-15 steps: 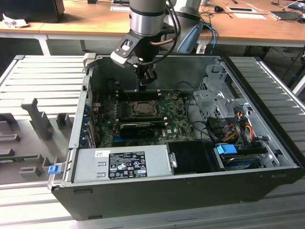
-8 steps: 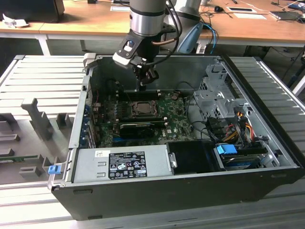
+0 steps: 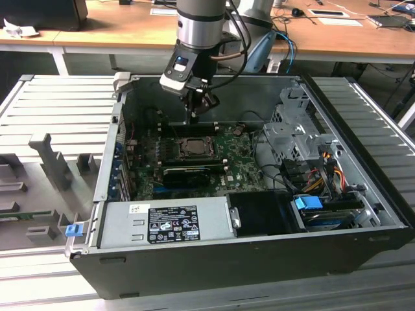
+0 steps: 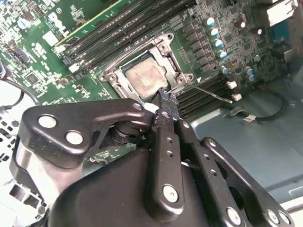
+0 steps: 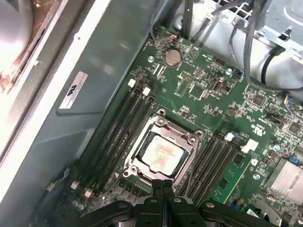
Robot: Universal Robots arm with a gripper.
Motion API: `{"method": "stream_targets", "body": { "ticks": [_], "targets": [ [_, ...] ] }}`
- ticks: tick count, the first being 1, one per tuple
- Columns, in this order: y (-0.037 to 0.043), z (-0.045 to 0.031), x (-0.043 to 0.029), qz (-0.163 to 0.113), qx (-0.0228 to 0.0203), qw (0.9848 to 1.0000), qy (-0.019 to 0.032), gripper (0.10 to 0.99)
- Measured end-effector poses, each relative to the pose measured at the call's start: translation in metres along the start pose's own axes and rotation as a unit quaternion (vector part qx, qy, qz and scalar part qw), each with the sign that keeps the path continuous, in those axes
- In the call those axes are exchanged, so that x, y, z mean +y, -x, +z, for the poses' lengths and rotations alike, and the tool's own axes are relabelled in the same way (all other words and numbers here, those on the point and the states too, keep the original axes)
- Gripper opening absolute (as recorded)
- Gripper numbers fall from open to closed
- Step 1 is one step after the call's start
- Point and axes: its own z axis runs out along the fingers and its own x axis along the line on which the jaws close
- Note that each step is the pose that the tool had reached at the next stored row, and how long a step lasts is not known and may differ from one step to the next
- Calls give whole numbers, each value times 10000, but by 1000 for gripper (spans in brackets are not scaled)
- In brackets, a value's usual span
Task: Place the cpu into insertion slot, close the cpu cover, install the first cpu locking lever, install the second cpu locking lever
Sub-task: 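Install the first cpu locking lever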
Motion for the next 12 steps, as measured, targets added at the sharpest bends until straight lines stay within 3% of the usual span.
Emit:
{"method": "stream_targets", "body": {
  "ticks": [3, 6, 7, 9, 12],
  "targets": [
    [0, 0, 0, -268, -8, 9996, -10, 106],
    [0, 0, 0, -642, -13, 9979, -21, 106],
    [0, 0, 0, -902, -17, 9959, -29, 106],
    [0, 0, 0, -1159, -22, 9932, -37, 106],
    [0, 0, 0, -1567, -30, 9876, -51, 106]
  ]
}}
